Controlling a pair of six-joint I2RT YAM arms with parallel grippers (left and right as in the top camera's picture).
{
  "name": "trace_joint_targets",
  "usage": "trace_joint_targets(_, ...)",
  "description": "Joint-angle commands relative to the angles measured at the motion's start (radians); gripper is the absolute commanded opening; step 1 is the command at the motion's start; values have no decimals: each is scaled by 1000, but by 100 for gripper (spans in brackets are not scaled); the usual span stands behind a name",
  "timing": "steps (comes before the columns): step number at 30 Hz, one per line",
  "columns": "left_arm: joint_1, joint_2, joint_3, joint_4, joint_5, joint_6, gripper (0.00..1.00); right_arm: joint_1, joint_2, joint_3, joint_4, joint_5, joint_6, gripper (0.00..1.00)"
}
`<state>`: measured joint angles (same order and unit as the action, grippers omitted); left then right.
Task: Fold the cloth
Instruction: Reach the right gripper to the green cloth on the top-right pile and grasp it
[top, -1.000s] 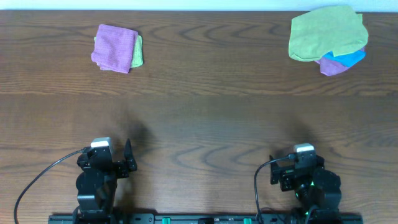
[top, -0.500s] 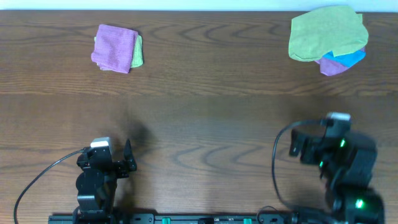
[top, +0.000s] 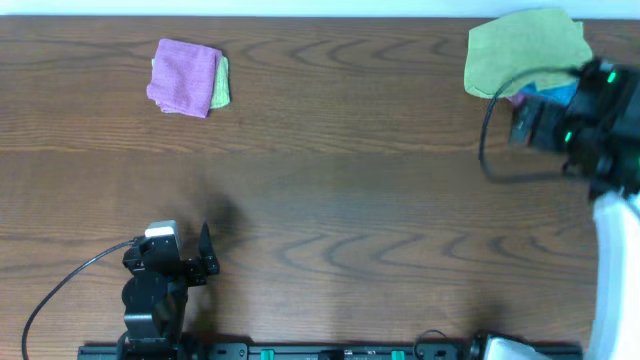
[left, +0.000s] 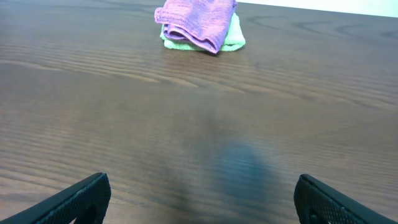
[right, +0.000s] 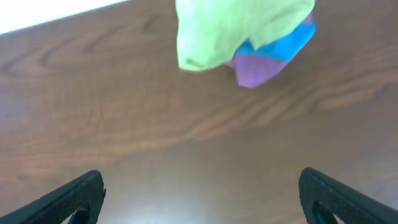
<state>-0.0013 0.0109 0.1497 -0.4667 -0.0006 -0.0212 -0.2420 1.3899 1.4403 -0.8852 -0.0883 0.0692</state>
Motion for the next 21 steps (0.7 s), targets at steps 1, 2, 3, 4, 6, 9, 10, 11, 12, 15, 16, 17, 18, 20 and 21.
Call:
trace_joint_targets(1, 1, -7, -17, -3, -9, 18, 95, -42, 108, 127, -4, 10, 11, 99)
trace_joint_targets(2, 1, -7, -17, -3, -9, 18, 96, -52, 146, 162, 2, 10, 11, 99)
trace_joint_targets(3, 1, -7, -17, -3, -9, 18, 96, -60, 177, 190, 7, 10, 11, 99)
trace_joint_targets(4, 1, -7, -17, -3, -9, 18, 95, -71, 224, 229, 12, 10, 12, 99)
trace_joint_targets(6, 1, -7, -17, -3, -9, 18, 95, -84, 287, 273, 21, 10, 12, 99)
trace_joint_targets(9, 1, -7, -17, -3, -9, 18, 95, -99, 373, 320, 37, 10, 12, 99)
trace_joint_targets(10, 1, -7, -17, -3, -9, 18, 95, -101, 401, 331, 47, 9, 12, 99)
trace_joint_targets(11, 1, -7, -17, -3, -9, 18, 95, -104, 431, 341, 64, 5, 12, 99)
trace_joint_targets(12, 1, -7, -17, -3, -9, 18, 95, -105, 456, 348, 80, 3, 12, 99)
trace_joint_targets(15, 1, -7, -17, -3, -9, 18, 95, -105, 527, 350, 158, 3, 11, 99)
trace_joint_targets(16, 1, -7, -17, -3, -9, 18, 95, -105, 545, 350, 179, 3, 11, 99)
trace_joint_targets(17, 1, -7, -17, -3, -9, 18, 96, -106, 569, 350, 205, 3, 12, 99)
trace_joint_targets(18, 1, -7, -17, -3, -9, 18, 95, -105, 588, 350, 229, 3, 11, 99)
trace_joint_targets(20, 1, -7, -17, -3, -9, 18, 96, -106, 632, 350, 289, 30, 11, 99)
trace_joint_targets(21, 1, -7, -17, -3, -9, 18, 95, -105, 649, 350, 307, 48, 12, 99)
